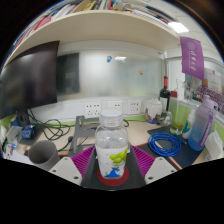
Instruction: Pour water
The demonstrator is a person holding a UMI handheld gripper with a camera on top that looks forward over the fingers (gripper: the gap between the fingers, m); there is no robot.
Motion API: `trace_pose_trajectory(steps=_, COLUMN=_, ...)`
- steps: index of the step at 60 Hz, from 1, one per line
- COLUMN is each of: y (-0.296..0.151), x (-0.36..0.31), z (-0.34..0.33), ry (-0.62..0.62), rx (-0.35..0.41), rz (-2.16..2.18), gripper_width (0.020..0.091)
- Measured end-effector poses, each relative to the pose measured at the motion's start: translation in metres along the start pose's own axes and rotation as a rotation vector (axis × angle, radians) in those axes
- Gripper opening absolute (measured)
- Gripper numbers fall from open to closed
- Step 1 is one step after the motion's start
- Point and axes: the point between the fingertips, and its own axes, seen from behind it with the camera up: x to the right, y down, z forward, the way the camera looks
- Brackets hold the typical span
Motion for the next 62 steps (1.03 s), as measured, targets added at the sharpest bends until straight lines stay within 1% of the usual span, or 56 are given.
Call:
trace_pose_trajectory(steps=2, y=0.002, x=0.002, z=-0.002, ry=0.012, rx=-0.008, rz=-0.022, gripper_width=0.0733)
trace_pose_trajectory(steps=4, y=0.005, x=0.002, z=-0.003, ry=0.018, rx=-0.018, rz=-0.036, gripper_width=0.0777)
trace_pose_trajectory(steps=8, y=0.011, x=-0.002, z=-0.008, ry=0.0, rx=-0.045, rz=-0.036, gripper_width=0.081)
trace_pose_trajectory(steps=12, y=0.015, x=-0.006, z=-0.019, ry=-0.022, rx=-0.063, rz=-0.027, gripper_width=0.0827)
trace_pose_trajectory(steps=24, y=0.03, x=-0.006, z=-0.09, ry=-0.037, rx=-0.216, rz=-0.004, gripper_width=0.0824)
trace_pose_trajectory(steps=26, y=0.029, x=-0.006, z=-0.104, ry=-0.04, rx=-0.239, rz=-0.003, gripper_width=0.0823)
trace_pose_trajectory(steps=34, y=0.002, x=-0.013, z=-0.151, ry=-0.072, rx=-0.278, rz=-0.021, gripper_width=0.0814)
trace_pose_trajectory(steps=41, y=-0.021, x=-0.022, z=-0.176, ry=-0.089, rx=-0.282, rz=-0.028, gripper_width=0.0814)
trace_pose_trajectory(steps=46, y=-0.037, x=-0.028, z=-0.186, ry=-0.102, rx=-0.267, rz=-0.031, gripper_width=0.0811)
trace_pose_trajectory(steps=55, y=-0.05, x=-0.047, z=-0.197, ry=-0.171, rx=-0.263, rz=-0.023, gripper_width=0.0808)
trace_pose_trajectory(steps=62, y=-0.058, x=-0.052, z=-0.198, ry=-0.184, rx=-0.247, rz=-0.038, gripper_width=0.0788)
